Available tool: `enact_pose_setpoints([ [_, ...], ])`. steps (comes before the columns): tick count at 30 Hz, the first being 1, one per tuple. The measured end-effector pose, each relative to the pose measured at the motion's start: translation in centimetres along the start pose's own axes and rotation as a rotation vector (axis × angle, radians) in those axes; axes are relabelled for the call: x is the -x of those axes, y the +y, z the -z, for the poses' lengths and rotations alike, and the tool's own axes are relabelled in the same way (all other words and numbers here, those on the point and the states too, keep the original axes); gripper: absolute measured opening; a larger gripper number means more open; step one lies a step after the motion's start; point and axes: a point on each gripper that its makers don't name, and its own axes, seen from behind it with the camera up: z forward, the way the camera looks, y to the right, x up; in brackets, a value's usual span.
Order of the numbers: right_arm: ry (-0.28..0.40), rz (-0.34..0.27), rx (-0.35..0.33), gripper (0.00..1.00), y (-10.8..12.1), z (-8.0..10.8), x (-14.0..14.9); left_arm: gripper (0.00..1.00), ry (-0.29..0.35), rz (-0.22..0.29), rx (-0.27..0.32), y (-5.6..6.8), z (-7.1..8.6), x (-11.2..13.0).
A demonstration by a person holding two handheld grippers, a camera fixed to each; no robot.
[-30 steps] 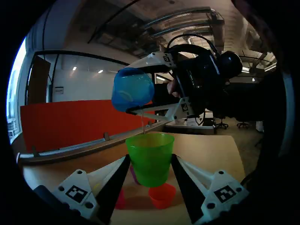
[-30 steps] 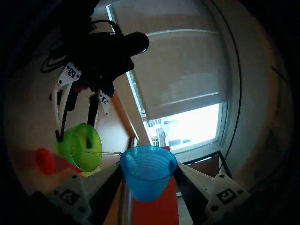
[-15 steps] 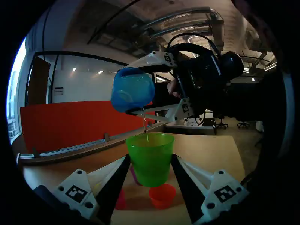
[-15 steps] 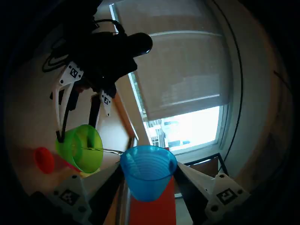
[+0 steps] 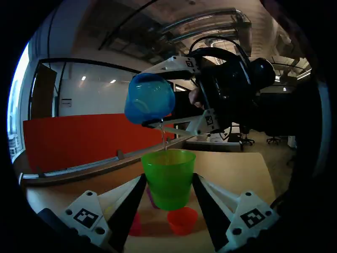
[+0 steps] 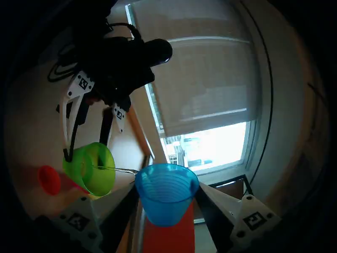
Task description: Pour water
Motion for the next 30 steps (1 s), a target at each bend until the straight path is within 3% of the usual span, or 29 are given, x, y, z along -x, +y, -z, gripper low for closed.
enact_pose_setpoints([
  [30,0.005,0.036,-0.003,0.9,-0.25,-0.29,-0.82,0.79,0.004,0.008,0.0,-0.09,0.13,-0.04],
])
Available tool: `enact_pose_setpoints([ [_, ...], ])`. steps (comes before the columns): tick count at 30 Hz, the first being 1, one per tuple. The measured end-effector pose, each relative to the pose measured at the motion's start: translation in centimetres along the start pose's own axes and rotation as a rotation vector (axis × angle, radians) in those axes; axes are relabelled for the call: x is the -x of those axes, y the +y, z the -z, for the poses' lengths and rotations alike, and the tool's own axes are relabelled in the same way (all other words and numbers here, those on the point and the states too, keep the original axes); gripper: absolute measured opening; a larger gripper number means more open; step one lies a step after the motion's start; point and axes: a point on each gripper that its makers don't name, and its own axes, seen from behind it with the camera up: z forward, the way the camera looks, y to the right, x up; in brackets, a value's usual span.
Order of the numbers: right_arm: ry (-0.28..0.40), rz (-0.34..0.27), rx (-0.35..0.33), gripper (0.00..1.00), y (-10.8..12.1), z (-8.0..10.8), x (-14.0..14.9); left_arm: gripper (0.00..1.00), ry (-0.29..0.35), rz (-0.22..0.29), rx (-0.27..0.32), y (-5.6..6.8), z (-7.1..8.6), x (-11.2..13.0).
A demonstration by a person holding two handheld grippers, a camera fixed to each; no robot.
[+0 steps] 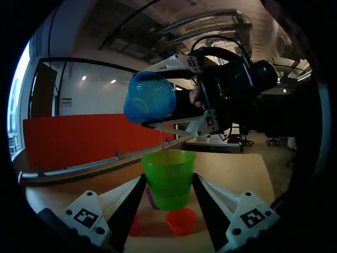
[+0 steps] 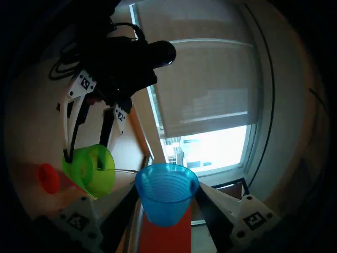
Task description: Pour water
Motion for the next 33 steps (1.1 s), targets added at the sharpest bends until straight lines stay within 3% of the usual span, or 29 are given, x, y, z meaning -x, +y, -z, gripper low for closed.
enact_pose_setpoints([
  [33,-0.013,0.079,0.003,0.9,-0.33,0.31,-0.36,0.79,-0.001,0.001,-0.002,-0.04,-0.15,0.0],
])
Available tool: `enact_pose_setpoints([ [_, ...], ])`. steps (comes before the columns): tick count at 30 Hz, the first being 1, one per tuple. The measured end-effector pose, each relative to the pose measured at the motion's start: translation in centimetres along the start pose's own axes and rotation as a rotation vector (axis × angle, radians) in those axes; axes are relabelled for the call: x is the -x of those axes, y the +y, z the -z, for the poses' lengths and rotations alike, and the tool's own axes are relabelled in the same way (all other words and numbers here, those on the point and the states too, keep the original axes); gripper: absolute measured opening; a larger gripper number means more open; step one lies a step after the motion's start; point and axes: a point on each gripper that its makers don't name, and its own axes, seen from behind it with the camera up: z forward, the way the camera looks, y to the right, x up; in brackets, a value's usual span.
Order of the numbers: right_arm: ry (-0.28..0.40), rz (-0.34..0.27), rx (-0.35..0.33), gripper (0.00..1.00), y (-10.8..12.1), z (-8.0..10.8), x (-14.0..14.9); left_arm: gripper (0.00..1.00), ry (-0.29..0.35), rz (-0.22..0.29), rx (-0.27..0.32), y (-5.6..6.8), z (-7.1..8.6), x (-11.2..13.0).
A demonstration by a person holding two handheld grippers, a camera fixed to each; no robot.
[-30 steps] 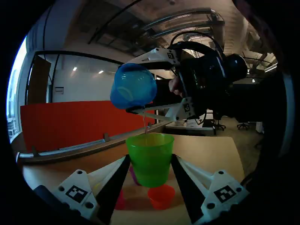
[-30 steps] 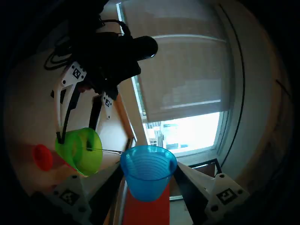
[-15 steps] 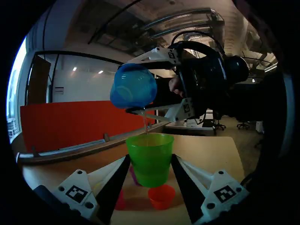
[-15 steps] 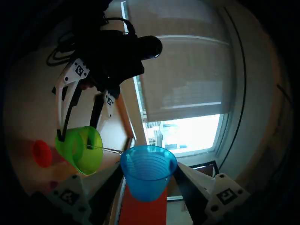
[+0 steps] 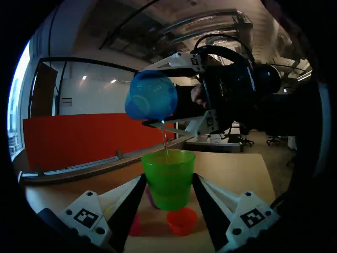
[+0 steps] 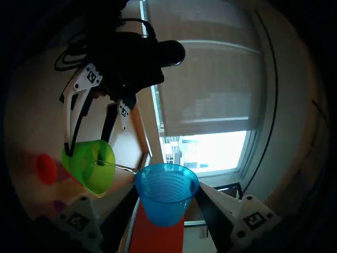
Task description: Pour water
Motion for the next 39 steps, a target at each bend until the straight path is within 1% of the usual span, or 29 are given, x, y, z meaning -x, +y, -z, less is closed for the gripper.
enact_pose_setpoints([
  [11,0.0,0.02,-0.003,0.9,0.09,0.08,-0.05,0.79,0.001,-0.002,-0.002,-0.1,0.04,-0.07],
  [26,-0.007,0.065,-0.004,0.9,0.1,0.02,-0.04,0.79,0.003,-0.003,-0.006,-0.15,0.12,-0.12],
  [32,-0.006,0.072,-0.004,0.9,0.06,-0.02,-0.03,0.79,0.003,-0.001,-0.009,-0.18,0.15,0.0],
  [39,-0.012,0.098,-0.006,0.9,0.09,0.03,0.18,0.79,0.004,0.0,-0.012,-0.33,0.15,-0.08],
])
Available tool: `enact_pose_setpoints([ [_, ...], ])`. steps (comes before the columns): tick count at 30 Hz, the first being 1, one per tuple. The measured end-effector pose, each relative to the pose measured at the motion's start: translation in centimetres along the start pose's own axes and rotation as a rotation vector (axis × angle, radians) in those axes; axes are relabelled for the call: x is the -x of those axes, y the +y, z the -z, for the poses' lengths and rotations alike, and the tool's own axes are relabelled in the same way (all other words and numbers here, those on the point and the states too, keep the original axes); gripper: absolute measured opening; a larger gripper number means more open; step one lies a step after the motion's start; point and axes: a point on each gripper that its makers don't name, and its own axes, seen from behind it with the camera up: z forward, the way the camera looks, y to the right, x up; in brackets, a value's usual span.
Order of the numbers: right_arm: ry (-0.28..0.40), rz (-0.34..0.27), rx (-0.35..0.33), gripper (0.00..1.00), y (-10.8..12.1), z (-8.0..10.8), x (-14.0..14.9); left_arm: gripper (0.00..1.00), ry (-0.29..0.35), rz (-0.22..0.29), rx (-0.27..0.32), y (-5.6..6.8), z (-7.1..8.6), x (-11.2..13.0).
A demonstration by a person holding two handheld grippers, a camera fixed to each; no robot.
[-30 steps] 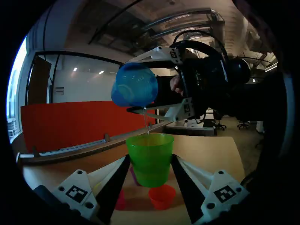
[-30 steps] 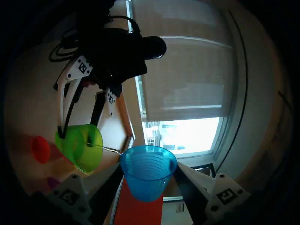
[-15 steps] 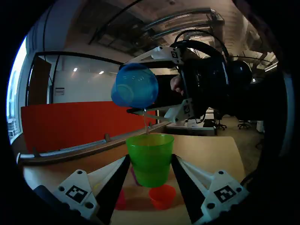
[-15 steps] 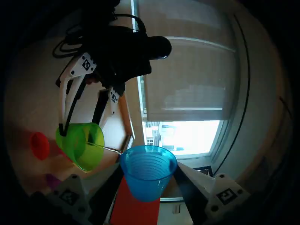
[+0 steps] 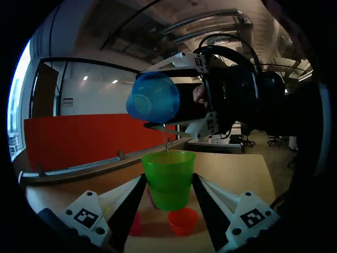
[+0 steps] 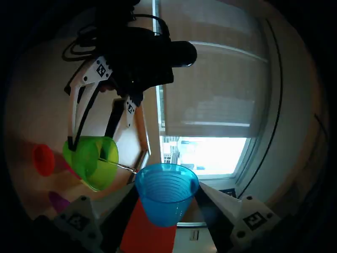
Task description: Pour water
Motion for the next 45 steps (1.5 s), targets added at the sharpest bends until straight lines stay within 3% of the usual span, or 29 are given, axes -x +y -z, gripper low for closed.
enact_pose_setpoints([
  [21,-0.001,0.026,0.004,0.9,0.1,-0.2,-0.1,0.79,0.001,-0.003,-0.002,-0.1,0.2,-0.2],
  [45,0.009,-0.311,0.047,0.9,0.3,0.7,2.6,0.79,-0.004,-0.005,-0.01,-0.2,0.4,-0.2],
])
